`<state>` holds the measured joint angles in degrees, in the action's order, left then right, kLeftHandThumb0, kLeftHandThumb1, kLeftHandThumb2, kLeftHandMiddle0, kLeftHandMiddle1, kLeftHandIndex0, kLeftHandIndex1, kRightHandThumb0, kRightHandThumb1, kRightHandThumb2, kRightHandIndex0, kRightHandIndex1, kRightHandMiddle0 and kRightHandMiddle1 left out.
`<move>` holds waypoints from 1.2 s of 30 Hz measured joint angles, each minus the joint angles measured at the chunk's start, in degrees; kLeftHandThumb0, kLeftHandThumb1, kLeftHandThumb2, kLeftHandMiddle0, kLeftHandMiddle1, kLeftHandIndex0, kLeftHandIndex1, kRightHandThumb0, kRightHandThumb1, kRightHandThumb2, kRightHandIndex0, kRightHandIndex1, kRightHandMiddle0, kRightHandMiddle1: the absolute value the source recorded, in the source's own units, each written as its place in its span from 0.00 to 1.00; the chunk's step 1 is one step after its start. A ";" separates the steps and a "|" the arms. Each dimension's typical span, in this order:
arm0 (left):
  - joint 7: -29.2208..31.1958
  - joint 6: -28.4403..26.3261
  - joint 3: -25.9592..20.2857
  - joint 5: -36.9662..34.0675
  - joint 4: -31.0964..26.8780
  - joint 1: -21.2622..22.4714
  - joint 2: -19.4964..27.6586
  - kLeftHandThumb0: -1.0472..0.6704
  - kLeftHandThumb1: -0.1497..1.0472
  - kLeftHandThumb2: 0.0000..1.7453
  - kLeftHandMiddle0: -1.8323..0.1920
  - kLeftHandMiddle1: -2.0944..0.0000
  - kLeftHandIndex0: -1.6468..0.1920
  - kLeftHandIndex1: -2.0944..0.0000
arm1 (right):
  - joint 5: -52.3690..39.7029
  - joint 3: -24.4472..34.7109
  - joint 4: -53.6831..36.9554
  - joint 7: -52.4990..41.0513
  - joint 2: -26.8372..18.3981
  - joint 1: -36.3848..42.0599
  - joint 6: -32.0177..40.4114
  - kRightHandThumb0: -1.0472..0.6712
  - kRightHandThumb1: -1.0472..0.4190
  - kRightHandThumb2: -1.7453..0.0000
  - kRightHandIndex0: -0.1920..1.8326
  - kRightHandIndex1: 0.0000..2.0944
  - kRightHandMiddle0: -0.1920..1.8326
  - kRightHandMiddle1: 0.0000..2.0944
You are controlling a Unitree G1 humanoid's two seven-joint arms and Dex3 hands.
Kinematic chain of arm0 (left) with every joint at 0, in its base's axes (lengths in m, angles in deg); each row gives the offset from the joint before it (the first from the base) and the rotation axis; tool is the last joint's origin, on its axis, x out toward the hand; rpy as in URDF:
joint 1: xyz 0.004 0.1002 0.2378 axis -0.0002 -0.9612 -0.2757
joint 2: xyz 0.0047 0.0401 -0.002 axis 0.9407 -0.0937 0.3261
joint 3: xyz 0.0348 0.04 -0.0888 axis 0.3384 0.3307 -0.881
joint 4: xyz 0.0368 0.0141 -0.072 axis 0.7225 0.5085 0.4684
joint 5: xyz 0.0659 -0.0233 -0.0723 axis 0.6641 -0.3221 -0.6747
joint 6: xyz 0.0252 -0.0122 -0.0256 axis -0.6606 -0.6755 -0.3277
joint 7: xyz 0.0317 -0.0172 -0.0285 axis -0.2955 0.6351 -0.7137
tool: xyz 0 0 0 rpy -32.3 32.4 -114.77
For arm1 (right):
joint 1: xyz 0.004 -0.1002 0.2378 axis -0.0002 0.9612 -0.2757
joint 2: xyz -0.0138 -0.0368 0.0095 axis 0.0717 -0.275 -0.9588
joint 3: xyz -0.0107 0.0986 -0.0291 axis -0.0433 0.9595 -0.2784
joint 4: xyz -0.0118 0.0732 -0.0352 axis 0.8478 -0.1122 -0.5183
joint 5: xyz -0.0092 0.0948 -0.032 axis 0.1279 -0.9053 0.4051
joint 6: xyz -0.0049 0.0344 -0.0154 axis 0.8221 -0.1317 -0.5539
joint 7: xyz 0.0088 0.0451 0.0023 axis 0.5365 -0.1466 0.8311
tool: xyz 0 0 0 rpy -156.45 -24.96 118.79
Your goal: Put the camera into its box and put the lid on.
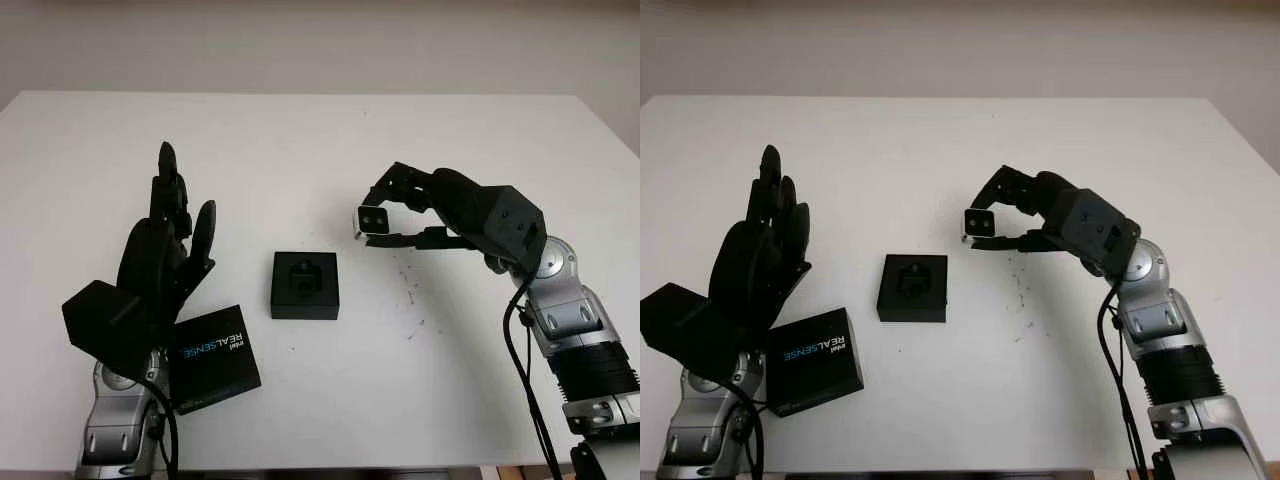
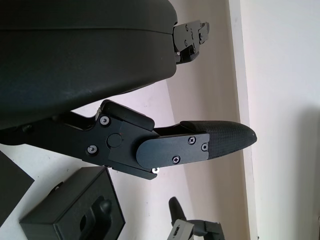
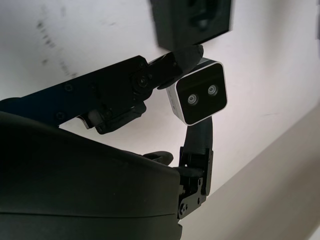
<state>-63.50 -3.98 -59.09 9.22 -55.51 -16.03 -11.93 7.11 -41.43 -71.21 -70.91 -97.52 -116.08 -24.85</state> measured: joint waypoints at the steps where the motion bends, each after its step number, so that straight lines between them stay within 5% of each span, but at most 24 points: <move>1: -0.05 -0.08 0.02 0.00 0.00 0.01 -0.08 0.17 1.00 0.29 1.00 1.00 1.00 1.00 | -0.72 0.23 -1.53 0.00 0.59 0.25 1.73 0.36 0.03 0.97 0.22 0.03 0.19 0.86; 16: -0.25 -0.24 0.01 0.27 0.00 0.01 -0.10 0.16 1.00 0.30 1.00 1.00 1.00 1.00 | -5.07 -1.21 -10.20 2.81 10.12 4.05 18.17 0.34 0.03 0.97 0.21 0.03 0.21 0.93; 36: -0.22 0.48 -0.04 0.56 -0.05 -0.01 -0.10 0.17 1.00 0.31 1.00 1.00 1.00 1.00 | -2.19 -5.88 -7.70 5.39 13.28 6.76 14.06 0.33 0.03 0.97 0.21 0.03 0.19 0.94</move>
<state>-63.72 -3.49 -59.13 9.77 -55.57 -16.04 -12.03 4.92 -47.31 -78.91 -65.52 -84.24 -109.31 -10.80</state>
